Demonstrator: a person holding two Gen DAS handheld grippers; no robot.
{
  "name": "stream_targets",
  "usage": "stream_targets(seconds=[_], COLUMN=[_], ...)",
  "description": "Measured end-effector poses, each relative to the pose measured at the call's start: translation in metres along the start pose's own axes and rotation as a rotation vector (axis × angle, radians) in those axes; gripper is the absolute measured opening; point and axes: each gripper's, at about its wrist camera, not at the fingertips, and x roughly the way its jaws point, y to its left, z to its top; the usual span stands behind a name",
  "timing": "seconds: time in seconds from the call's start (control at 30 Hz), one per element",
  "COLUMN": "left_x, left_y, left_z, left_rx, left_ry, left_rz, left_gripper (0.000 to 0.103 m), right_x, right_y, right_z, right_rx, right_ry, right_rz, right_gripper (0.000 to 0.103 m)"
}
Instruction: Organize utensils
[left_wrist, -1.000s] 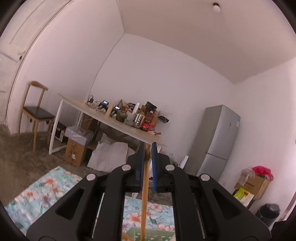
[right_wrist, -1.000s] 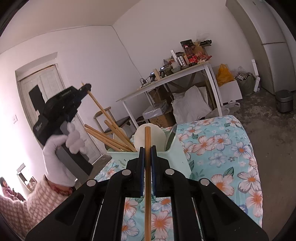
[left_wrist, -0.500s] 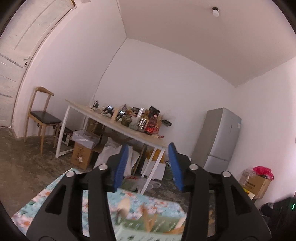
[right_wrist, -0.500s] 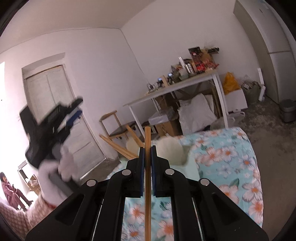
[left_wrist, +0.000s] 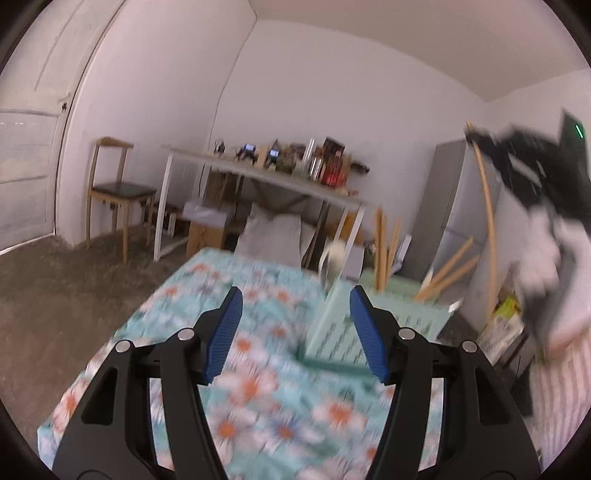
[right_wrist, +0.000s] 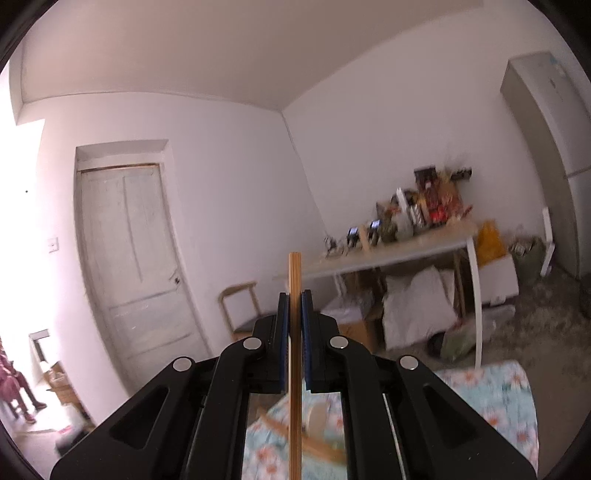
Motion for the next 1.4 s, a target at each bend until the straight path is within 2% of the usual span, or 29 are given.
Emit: stream_targets(seconds=[0.1, 0.3, 0.53, 0.63, 0.97, 1.2, 1.4], left_x=[-0.003, -0.003, 0.010, 0.012, 0.013, 0.010, 0.004], left_y=[0.010, 0.026, 0.035, 0.034, 0.034, 0.032, 0.029], left_z=[-0.013, -0.025, -0.028, -0.030, -0.030, -0.028, -0.025], left_rx=[0.001, 0.019, -0.006, -0.008, -0.011, -0.010, -0.008], left_ry=[0.034, 0.058, 0.073, 0.079, 0.084, 0.083, 0.071], left_rz=[0.014, 0.037, 0.036, 0.033, 0.037, 0.033, 0.032], left_gripper=[0.057, 0.057, 0.057, 0.057, 0.057, 0.057, 0.058], right_x=[0.022, 0.056, 0.067, 0.072, 0.071, 0.059, 0.031], right_y=[0.002, -0.007, -0.001, 0.004, 0.014, 0.014, 0.023], right_z=[0.000, -0.007, -0.019, -0.027, -0.035, -0.032, -0.024], right_rx=[-0.012, -0.056, -0.141, -0.187, -0.253, -0.232, -0.211], right_ry=[-0.031, -0.066, -0.107, -0.121, -0.150, -0.143, -0.157], right_rz=[-0.049, -0.210, -0.419, -0.461, -0.496, -0.489, -0.447], right_gripper=[0.007, 0.007, 0.007, 0.007, 0.007, 0.008, 0.024])
